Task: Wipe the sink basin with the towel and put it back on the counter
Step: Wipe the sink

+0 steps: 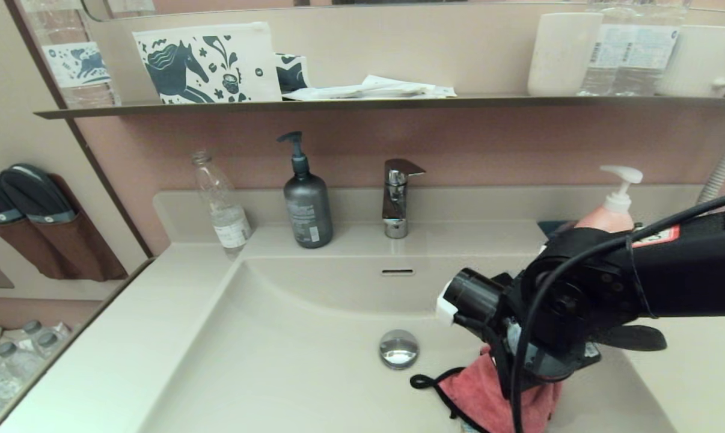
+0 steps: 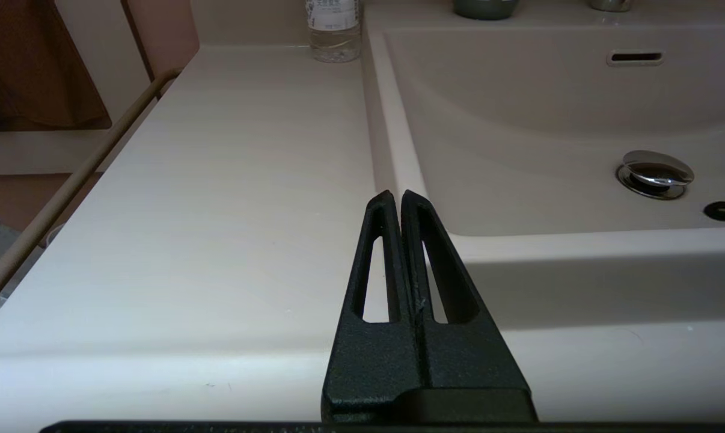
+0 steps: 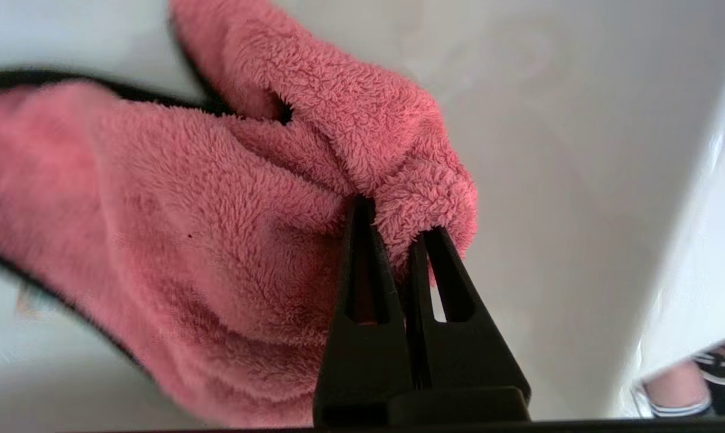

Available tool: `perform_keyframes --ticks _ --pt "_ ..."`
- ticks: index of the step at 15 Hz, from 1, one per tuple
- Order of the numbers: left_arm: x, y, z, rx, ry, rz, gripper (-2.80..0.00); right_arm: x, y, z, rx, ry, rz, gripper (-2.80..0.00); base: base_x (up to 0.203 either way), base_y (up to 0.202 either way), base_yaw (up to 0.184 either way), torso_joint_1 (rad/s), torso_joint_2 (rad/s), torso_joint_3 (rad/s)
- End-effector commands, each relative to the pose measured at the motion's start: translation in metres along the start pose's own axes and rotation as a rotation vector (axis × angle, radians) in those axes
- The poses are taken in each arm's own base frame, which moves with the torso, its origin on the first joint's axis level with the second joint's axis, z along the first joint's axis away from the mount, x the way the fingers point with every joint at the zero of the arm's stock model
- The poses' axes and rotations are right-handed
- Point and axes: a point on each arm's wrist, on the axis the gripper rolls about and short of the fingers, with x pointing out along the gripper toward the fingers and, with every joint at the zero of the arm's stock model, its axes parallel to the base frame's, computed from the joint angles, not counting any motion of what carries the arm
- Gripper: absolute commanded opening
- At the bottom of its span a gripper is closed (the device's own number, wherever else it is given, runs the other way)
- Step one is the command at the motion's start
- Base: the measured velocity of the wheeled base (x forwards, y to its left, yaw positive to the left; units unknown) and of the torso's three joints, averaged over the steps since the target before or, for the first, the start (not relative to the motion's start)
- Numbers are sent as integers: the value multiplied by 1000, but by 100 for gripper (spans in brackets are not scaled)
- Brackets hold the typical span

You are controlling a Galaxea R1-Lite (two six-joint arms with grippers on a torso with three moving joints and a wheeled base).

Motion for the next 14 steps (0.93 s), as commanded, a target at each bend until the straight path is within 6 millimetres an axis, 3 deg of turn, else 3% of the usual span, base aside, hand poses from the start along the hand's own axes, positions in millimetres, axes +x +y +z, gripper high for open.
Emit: perform_keyframes --ticks 1,5,6,9,14 --pt "0 0 0 0 1 0 -280 -17 -4 -13 -3 -8 33 -280 0 0 0 0 0 0" --pt "0 0 0 0 1 1 -280 -31 25 -16 115 37 240 -280 0 0 0 0 0 0" --pt "0 0 0 0 1 1 -280 -31 23 -16 116 20 217 -280 0 0 0 0 0 0" --pt "0 0 0 0 1 1 -280 -43 -2 -20 100 -13 132 -280 0 0 0 0 0 0" --pt "0 0 0 0 1 0 -280 -70 -65 -38 117 14 62 -280 0 0 0 0 0 0"
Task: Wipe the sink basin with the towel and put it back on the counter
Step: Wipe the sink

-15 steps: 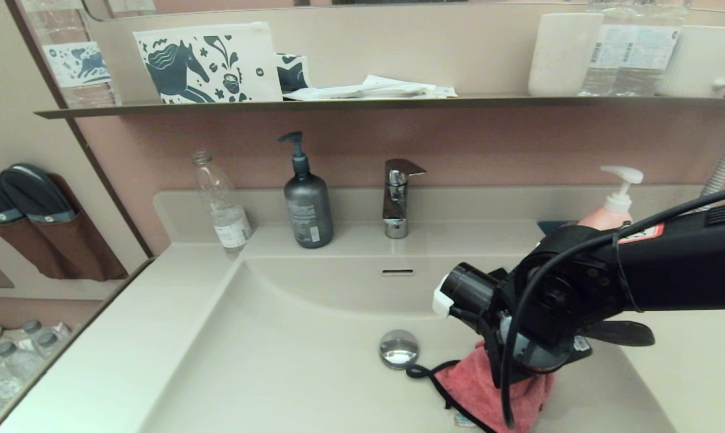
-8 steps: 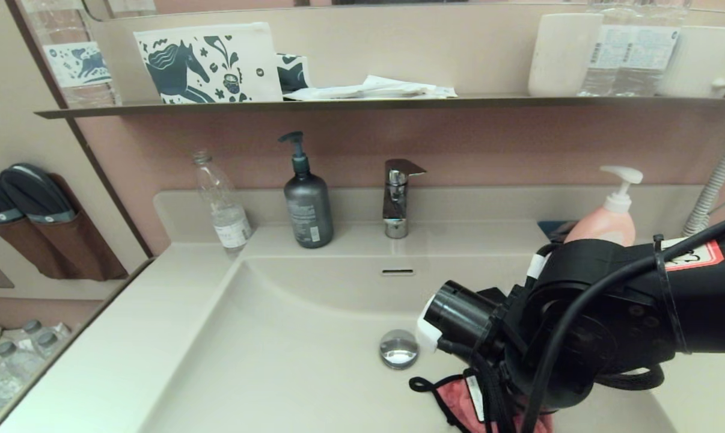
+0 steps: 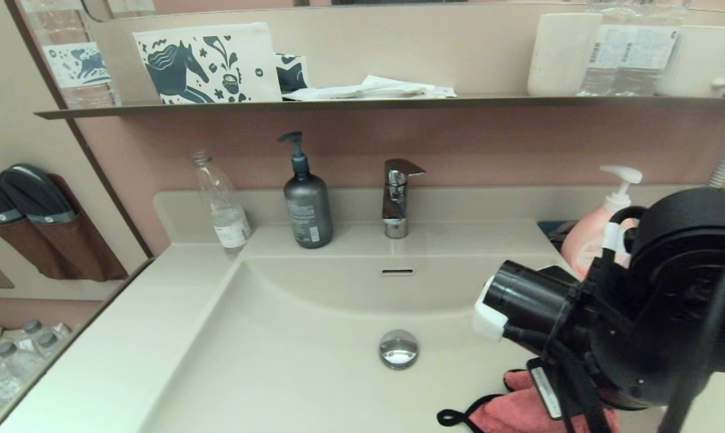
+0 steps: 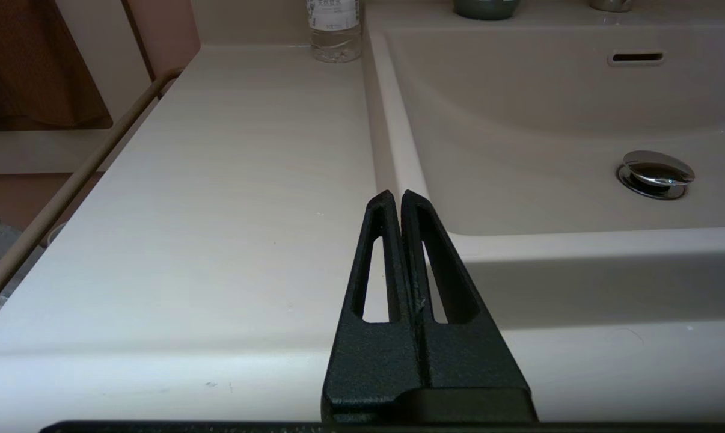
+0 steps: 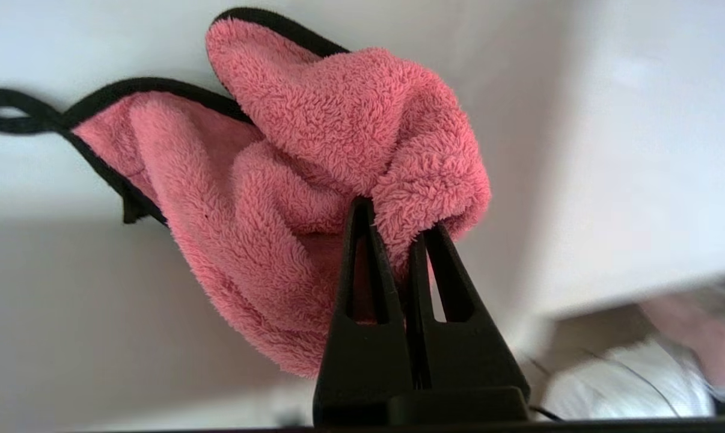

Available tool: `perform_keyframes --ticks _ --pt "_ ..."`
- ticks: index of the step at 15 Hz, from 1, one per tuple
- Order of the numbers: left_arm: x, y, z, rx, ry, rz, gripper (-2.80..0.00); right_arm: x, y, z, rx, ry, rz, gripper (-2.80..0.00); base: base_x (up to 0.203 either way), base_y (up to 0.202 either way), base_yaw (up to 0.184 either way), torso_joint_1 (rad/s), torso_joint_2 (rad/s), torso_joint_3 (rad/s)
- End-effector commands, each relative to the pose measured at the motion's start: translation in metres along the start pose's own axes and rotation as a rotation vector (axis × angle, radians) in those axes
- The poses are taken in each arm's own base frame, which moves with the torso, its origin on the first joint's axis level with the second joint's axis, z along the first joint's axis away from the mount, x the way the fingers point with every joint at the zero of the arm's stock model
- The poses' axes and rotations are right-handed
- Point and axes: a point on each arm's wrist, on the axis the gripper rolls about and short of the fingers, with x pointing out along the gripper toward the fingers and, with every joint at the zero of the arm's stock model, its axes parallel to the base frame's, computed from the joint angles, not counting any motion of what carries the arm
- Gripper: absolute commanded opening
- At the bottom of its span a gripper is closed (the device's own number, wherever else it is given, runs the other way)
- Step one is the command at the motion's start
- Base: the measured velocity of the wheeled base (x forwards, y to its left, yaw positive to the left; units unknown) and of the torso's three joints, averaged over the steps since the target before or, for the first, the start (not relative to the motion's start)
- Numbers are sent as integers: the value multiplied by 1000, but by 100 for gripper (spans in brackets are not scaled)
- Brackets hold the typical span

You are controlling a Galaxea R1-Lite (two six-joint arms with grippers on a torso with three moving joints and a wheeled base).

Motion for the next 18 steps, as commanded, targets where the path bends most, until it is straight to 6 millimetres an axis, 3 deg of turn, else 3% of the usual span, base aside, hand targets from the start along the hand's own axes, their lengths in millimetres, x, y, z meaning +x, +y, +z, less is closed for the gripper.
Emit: perform_keyframes --ticks 1,3,8,16,18 --pt "0 0 0 0 1 1 -280 -15 -32 -9 17 8 -42 -280 0 0 0 0 0 0" --pt "0 0 0 0 1 0 -280 -18 -45 -16 7 35 -75 -280 0 0 0 0 0 0" --pt "0 0 0 0 1 0 -280 -2 -48 -17 20 65 -129 -280 0 0 0 0 0 0" --pt "0 0 0 0 1 0 -280 39 -66 36 116 -27 -103 -280 0 0 0 0 0 0" --pt "0 0 0 0 1 0 -280 40 -67 52 147 -56 -97 -280 0 0 0 0 0 0"
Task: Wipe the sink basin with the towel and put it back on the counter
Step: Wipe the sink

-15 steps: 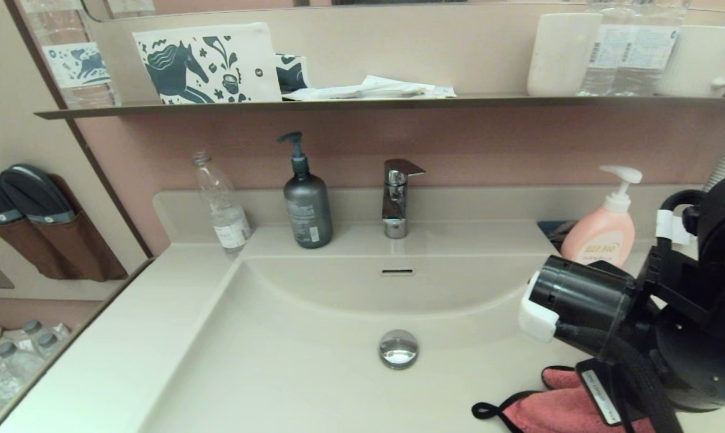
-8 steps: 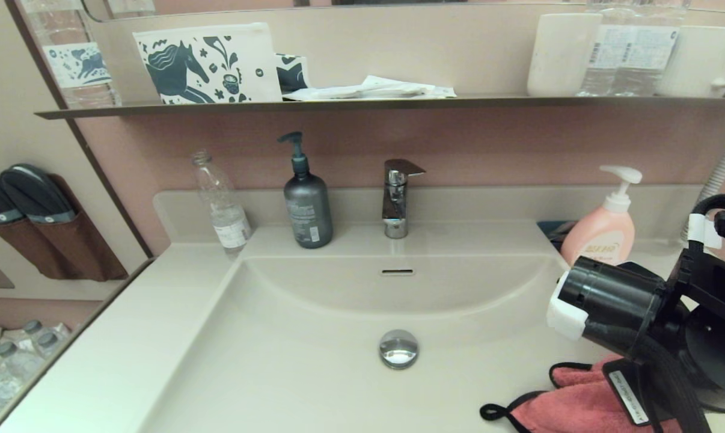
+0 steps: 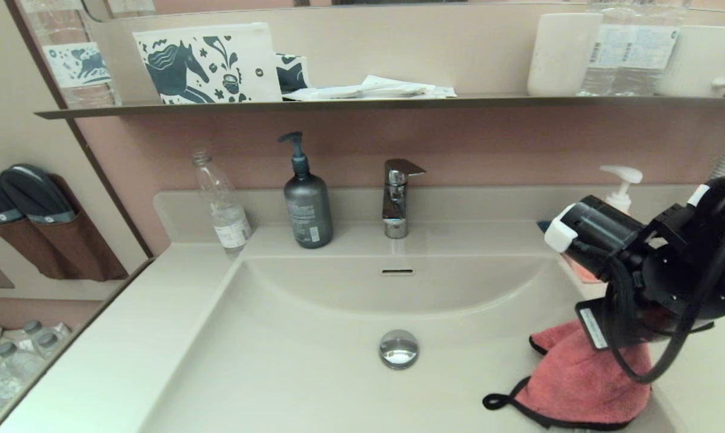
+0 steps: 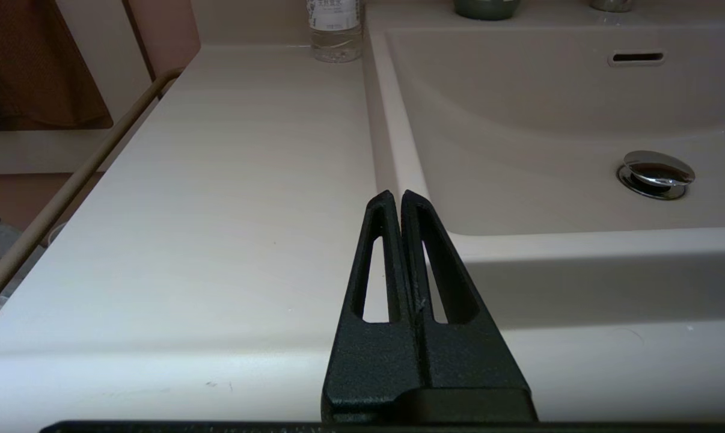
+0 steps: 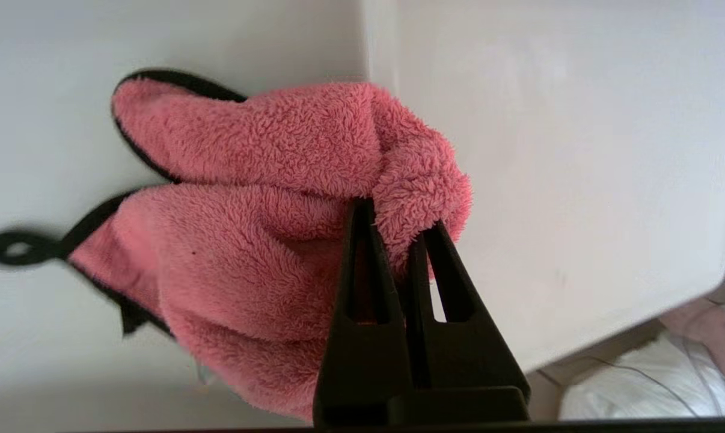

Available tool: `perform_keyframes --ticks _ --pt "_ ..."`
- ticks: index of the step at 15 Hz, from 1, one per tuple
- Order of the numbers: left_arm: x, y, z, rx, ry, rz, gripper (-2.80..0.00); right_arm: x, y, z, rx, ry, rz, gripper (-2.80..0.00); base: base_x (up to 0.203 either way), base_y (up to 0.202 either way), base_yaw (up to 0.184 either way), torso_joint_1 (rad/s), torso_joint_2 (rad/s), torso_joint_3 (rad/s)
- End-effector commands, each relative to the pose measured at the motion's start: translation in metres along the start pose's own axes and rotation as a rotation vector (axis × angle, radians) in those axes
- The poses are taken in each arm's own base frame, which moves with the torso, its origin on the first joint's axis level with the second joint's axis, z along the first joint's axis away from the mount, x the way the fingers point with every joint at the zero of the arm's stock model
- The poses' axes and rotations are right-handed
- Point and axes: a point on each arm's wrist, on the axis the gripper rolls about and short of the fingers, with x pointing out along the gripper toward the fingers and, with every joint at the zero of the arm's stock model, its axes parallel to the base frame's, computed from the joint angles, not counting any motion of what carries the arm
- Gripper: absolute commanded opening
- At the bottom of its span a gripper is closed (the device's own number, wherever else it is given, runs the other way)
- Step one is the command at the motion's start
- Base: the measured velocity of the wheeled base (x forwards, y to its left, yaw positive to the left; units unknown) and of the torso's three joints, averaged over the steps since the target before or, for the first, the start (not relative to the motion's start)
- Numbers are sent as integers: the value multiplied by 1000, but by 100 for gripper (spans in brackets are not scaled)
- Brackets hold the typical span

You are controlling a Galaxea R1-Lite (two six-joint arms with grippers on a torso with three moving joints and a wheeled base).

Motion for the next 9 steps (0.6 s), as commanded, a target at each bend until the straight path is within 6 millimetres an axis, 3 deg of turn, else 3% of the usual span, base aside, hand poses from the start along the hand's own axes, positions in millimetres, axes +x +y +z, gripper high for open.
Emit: perform_keyframes --ticks 1,9 --pt "0 0 0 0 1 0 -280 8 2 20 41 -8 -11 -280 0 0 0 0 0 0" --pt "0 0 0 0 1 1 -280 10 20 81 159 -134 18 -280 0 0 0 0 0 0"
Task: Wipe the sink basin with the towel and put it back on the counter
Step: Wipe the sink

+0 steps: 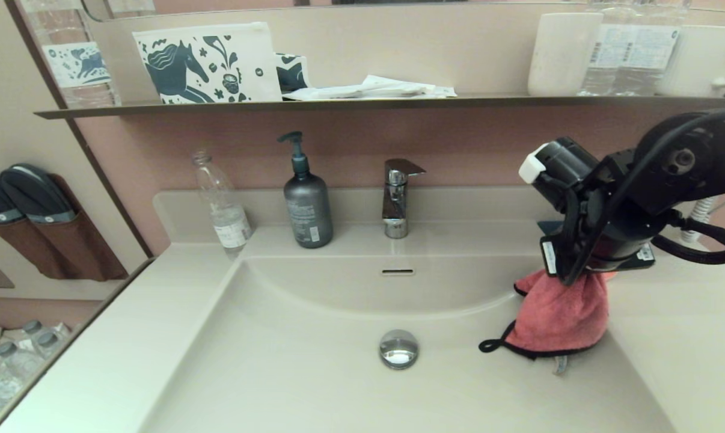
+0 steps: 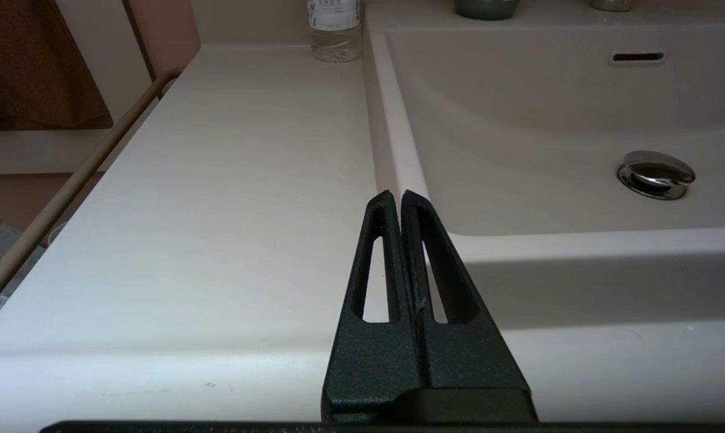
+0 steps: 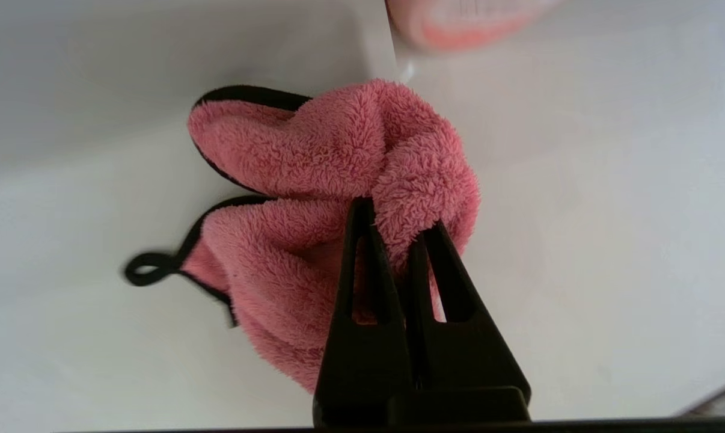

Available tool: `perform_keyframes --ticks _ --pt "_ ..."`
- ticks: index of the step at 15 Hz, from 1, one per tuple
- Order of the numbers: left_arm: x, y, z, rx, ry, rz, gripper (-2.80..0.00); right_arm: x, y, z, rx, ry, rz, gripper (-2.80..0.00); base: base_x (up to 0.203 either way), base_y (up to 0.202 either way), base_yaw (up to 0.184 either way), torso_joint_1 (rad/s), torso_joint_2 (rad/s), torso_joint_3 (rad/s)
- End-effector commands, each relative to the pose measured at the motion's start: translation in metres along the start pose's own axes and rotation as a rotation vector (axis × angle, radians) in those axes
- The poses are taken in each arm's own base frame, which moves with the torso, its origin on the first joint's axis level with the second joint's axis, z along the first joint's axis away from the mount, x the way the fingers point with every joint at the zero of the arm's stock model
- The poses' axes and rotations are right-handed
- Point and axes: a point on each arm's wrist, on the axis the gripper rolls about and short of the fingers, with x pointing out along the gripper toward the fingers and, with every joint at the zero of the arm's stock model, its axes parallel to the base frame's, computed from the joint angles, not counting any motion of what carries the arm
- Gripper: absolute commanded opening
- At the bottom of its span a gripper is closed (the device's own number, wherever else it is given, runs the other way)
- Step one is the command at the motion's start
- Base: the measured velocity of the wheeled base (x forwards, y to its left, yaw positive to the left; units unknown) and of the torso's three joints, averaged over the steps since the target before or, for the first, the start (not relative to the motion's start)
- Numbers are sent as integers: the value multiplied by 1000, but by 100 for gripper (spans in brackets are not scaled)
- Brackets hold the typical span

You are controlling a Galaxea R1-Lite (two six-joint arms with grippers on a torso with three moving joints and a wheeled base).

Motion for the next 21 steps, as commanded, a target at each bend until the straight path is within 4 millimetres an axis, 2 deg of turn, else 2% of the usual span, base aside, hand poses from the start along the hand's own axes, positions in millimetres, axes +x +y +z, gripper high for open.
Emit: perform_keyframes --ticks 1,4,10,15,21 --pt "0 0 0 0 1 0 -280 1 14 15 28 -44 20 -280 0 0 0 0 0 0" --pt "0 0 0 0 1 0 -280 -11 35 29 76 -157 88 -280 0 0 0 0 0 0" --pt "0 0 0 0 1 1 -280 7 59 43 168 -259 170 -280 0 0 0 0 0 0" --pt "0 0 0 0 1 0 -280 27 78 50 215 -285 377 -280 0 0 0 0 0 0" --pt "0 0 0 0 1 1 -280 40 67 62 190 -271 604 -280 0 0 0 0 0 0"
